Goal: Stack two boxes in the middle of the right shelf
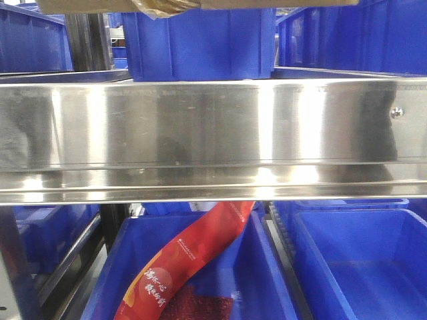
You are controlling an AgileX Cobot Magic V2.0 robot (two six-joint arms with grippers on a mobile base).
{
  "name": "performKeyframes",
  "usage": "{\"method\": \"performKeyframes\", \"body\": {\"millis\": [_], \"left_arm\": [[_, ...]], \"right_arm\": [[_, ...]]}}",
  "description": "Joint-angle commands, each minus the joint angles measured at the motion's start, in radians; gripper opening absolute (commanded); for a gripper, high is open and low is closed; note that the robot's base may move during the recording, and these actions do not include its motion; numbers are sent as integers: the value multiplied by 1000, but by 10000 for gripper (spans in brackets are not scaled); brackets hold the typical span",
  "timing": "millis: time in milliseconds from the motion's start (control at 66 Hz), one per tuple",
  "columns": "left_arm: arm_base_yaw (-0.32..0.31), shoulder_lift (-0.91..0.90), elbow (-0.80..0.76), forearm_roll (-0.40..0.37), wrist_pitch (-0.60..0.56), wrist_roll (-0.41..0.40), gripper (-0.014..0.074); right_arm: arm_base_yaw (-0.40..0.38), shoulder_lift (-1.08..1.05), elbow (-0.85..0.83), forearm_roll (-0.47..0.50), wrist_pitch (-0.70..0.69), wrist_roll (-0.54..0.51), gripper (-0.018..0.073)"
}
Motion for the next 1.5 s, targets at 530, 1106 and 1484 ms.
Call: {"method": "performKeyframes", "body": {"millis": [530, 1106, 1484], "left_arm": [[0, -16, -5, 12, -56, 10, -111], [0, 177, -5, 147, 122, 10, -111], [0, 196, -5, 147, 131, 10, 341]], "right_arm": [[-8, -13, -10, -30, -56, -9, -153], [-8, 183, -10, -22, 102, -1, -153], [-8, 203, -12, -2, 96, -1, 344]]}}
